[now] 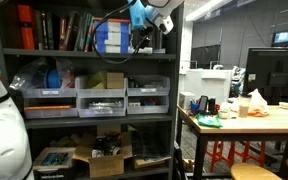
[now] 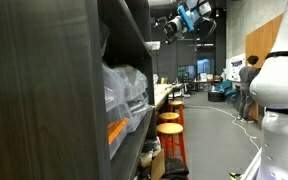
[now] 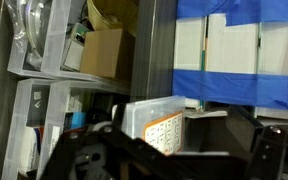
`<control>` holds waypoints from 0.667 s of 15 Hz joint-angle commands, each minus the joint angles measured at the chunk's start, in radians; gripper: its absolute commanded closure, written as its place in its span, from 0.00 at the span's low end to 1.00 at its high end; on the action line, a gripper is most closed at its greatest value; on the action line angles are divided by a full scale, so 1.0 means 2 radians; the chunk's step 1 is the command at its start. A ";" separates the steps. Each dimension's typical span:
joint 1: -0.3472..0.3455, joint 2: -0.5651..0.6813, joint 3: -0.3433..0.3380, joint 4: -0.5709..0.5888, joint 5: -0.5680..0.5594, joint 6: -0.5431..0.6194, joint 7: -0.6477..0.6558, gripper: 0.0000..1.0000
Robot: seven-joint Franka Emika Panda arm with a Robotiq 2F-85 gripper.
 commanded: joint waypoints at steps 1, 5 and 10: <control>-0.003 -0.025 0.017 -0.004 -0.040 0.017 0.038 0.00; -0.005 -0.054 0.031 -0.001 -0.097 0.037 0.083 0.00; -0.014 -0.077 0.021 -0.003 -0.124 0.037 0.112 0.00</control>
